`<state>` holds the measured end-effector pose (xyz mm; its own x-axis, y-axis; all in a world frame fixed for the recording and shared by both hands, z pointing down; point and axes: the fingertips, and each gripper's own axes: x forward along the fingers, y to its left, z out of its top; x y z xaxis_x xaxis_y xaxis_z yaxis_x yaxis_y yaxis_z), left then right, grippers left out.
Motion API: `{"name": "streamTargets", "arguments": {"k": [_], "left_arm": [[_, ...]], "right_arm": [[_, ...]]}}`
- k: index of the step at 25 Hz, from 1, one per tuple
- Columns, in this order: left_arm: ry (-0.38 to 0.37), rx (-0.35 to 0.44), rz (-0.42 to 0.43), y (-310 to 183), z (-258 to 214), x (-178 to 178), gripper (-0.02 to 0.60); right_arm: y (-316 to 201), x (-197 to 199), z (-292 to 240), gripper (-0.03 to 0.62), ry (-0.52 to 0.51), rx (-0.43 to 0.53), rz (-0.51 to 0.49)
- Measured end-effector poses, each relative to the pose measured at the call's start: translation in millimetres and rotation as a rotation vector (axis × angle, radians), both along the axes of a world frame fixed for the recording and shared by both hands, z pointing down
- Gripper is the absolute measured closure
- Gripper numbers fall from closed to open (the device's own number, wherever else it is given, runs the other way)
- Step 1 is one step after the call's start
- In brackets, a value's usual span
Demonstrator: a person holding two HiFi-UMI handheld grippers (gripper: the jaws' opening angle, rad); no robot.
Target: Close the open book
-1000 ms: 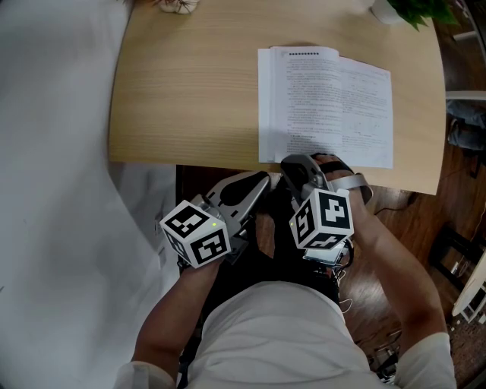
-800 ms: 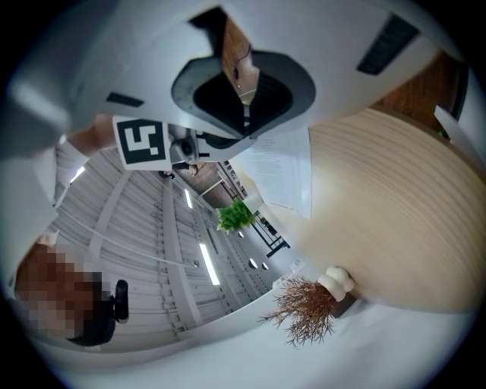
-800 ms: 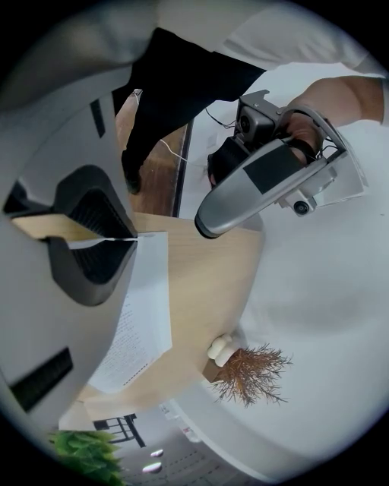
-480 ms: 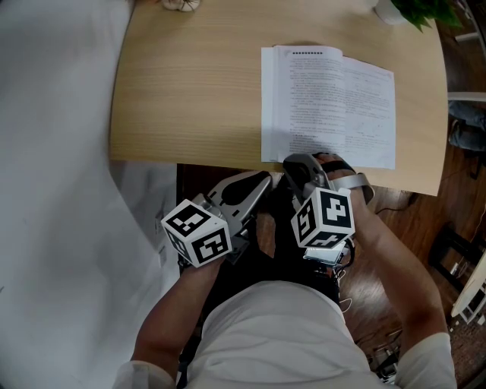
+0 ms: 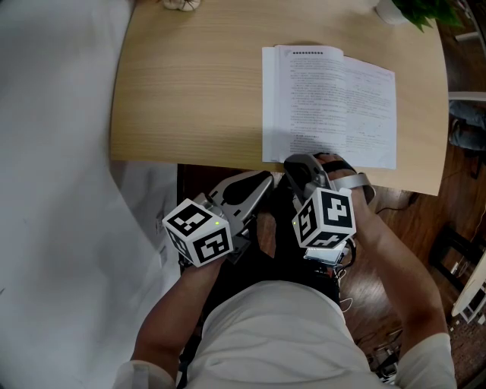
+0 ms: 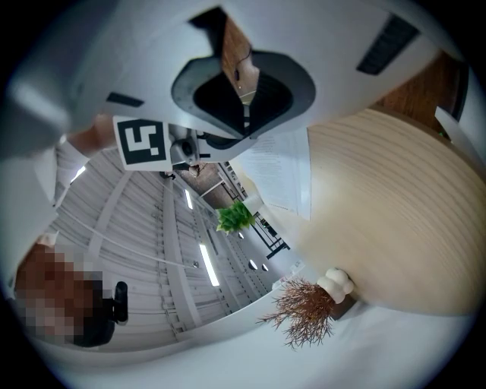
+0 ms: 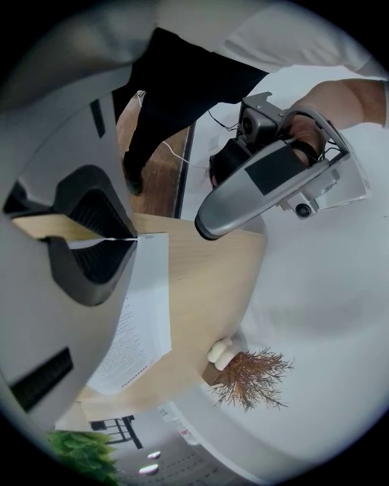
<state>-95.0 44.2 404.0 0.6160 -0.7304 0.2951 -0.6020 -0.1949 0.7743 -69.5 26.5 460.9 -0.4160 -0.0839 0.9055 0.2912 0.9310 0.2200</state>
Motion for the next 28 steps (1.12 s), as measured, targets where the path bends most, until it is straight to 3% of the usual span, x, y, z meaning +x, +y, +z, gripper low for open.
{"name": "streamTargets", "arguments": {"k": [10, 28], "left_arm": [[0.002, -0.004, 0.005, -2, 0, 0, 0.584], [0.036, -0.042, 0.033, -10, 8, 9, 0.583]], "right_arm": [[0, 1, -3, 0.588, -0.030, -0.062, 0.040], [-7, 3, -26, 0.592, -0.202, -0.253, 0.311]]}}
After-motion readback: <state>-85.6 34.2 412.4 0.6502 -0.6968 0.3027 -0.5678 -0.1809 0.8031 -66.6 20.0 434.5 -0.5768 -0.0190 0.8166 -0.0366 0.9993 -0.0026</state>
